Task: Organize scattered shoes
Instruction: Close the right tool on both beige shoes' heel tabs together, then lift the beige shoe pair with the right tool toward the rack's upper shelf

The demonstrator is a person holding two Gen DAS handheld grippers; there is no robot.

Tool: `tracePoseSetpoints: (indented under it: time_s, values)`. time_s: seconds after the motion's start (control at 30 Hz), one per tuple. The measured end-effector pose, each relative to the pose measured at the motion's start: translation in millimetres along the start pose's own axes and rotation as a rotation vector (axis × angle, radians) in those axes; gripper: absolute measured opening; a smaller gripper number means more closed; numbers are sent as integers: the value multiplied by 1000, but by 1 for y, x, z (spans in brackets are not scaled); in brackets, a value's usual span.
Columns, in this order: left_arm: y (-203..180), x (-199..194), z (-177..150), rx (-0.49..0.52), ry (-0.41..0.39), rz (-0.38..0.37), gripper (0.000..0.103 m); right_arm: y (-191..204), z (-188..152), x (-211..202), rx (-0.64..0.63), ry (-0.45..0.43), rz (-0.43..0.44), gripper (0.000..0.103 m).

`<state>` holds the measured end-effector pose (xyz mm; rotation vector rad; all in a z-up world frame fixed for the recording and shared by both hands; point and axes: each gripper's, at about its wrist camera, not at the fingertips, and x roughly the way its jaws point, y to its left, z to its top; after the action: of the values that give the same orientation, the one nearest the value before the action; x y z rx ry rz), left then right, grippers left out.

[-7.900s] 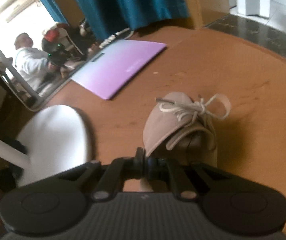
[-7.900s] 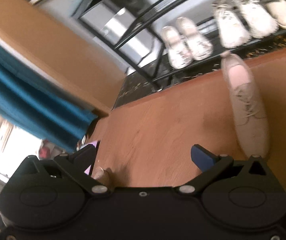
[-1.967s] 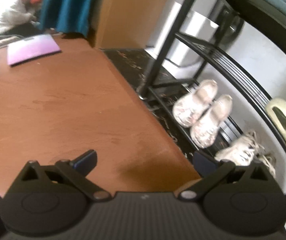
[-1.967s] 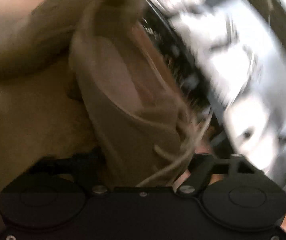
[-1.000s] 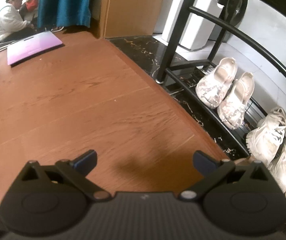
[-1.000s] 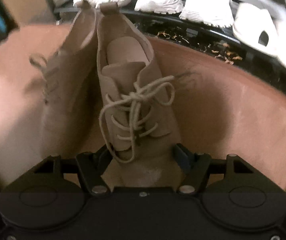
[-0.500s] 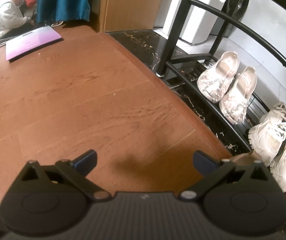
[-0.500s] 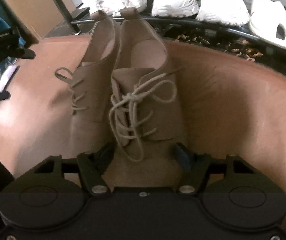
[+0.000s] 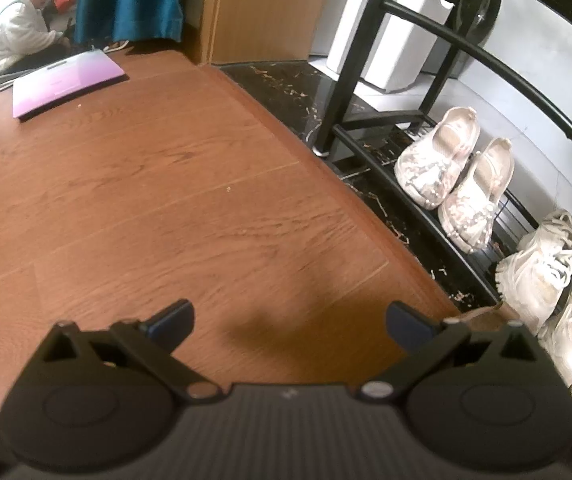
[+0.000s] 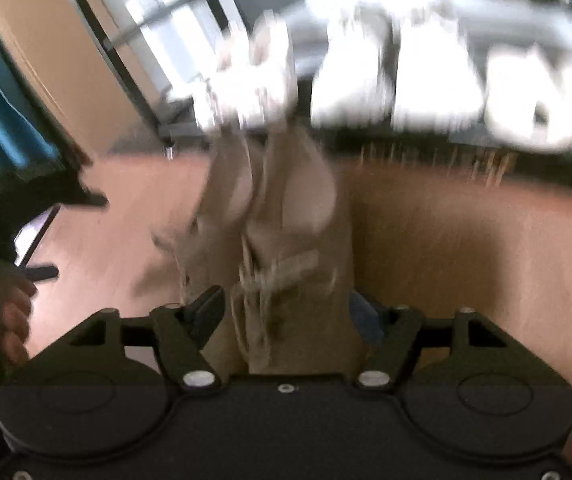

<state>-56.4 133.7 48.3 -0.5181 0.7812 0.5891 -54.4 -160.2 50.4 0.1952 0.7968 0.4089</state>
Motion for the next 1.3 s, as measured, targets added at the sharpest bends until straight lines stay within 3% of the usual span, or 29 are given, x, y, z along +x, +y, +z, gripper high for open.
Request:
tracePoseSetpoints:
  time_s: [0.07, 0.23, 0.33, 0.5, 0.57, 0.63, 0.8, 0.83, 0.87, 0.9, 1.07, 1.3]
  values:
    - [-3, 1, -1, 11, -14, 15, 102, 10, 7, -9, -8, -61, 2, 73]
    - [-9, 2, -3, 49, -45, 24, 102, 31, 24, 23, 23, 3, 17, 66]
    - [-8, 4, -3, 45, -41, 20, 102, 44, 28, 66, 43, 70, -52, 59]
    - [-7, 10, -3, 41, -21, 22, 102, 48, 27, 96, 70, 102, -175, 56]
    - [-8, 12, -4, 49, -15, 18, 102, 51, 25, 106, 43, 103, -228, 46]
    - [-9, 13, -5, 52, -12, 15, 102, 54, 20, 118, 7, 91, -285, 44]
    - [-8, 18, -6, 44, 8, 16, 102, 66, 4, 132, -102, -70, -355, 41]
    - [-8, 19, -7, 43, 9, 17, 102, 69, 1, 134, -132, -95, -358, 32]
    - [-8, 20, -7, 44, 10, 17, 102, 71, -2, 135, -163, -118, -362, 17]
    - [-9, 22, -7, 47, 10, 18, 102, 74, -4, 135, -190, -147, -372, 13]
    - [-7, 31, -8, 32, 30, 45, 102, 59, -14, 118, -63, -256, -302, 9]
    - [-1, 38, -7, -9, 48, 94, 102, 72, -29, 60, -42, -446, -283, 9]
